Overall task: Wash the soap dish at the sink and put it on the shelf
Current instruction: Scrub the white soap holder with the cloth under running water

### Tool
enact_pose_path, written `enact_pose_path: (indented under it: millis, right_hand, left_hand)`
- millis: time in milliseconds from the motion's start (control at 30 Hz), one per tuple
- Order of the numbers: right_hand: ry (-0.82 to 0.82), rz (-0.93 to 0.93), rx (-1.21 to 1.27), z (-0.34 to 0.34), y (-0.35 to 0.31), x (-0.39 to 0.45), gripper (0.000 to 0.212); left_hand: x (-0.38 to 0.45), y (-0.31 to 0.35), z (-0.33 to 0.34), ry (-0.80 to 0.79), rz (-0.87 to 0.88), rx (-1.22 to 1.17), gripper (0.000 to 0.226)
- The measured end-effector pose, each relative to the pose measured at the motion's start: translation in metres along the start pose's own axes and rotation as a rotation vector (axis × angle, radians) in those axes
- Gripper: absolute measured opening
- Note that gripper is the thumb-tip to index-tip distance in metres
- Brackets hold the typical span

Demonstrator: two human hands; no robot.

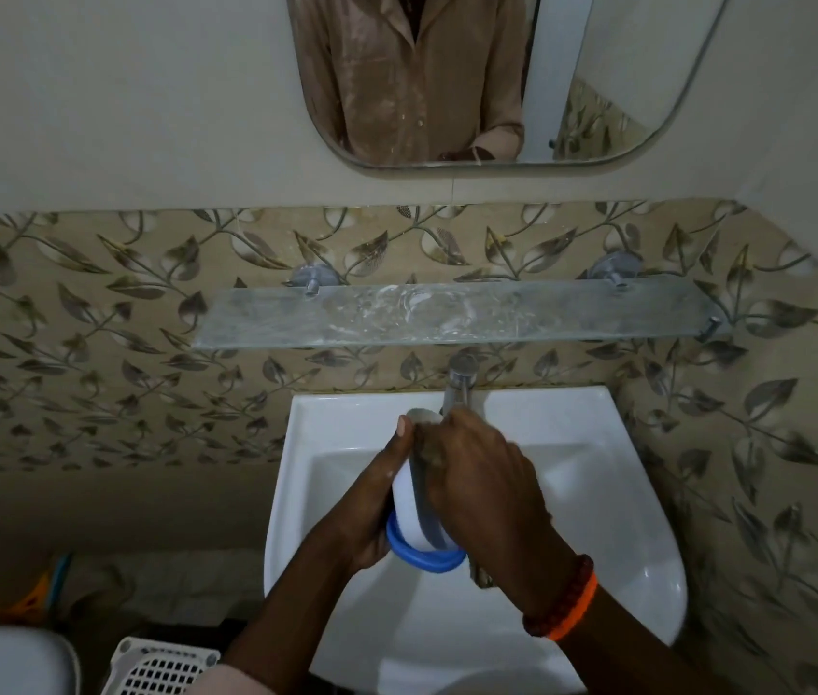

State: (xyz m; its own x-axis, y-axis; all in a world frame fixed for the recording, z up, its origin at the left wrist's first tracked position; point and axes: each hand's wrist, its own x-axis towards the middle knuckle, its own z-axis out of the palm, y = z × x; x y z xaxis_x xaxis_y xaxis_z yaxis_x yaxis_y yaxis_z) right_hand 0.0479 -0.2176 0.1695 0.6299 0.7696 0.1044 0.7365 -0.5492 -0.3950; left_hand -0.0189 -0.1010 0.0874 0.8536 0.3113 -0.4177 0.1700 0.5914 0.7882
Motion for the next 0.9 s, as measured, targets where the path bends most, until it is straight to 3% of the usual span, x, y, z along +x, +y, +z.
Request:
enact_pose_path:
  millis: [67,133,267,400,467,567,667,767,900]
  right_hand:
    - [-0.174,-0.091,0.071,0.005,0.012,-0.013,0.008]
    - [-0.355,-0.103,0.300,0.006,0.022,-0.019,0.014]
    - [-0.451,0.039,0.860,-0.005,0.033,-0.011,0.019]
    - [-0.287,0.122,0.864,0.008,0.028,-0.017,0.018]
    - [-0.241,0.167,0.913,0.010,0.026,-0.017,0.017]
    - [-0.252,0.215,1.155,0.002,0.026,-0.016,0.017]
    - [-0.294,0.230,1.266,-0.003,0.024,-0.018,0.018]
    - [-0.273,0.251,1.180,-0.005,0.020,-0.025,0.017]
    - [-0.027,0.220,1.002,-0.019,0.026,-0.033,0.004]
  left_hand:
    - [0.000,0.006,-0.003,0.008,0.012,-0.012,0.063]
    - [0.001,0.010,-0.002,0.010,0.019,0.034,0.068]
    - [0.001,0.018,0.008,0.017,0.076,0.087,0.081]
    - [-0.001,0.027,0.016,0.060,0.160,0.225,0.122]
    - [-0.002,0.026,0.017,0.065,0.177,0.236,0.127]
    - [0.001,0.022,0.013,0.084,0.028,0.048,0.112]
    - [-0.002,0.014,0.008,0.021,-0.060,-0.135,0.081]
    - [-0.005,0.012,0.012,0.027,-0.090,-0.196,0.068]
    - [-0.009,0.015,0.008,0.013,-0.149,-0.320,0.069]
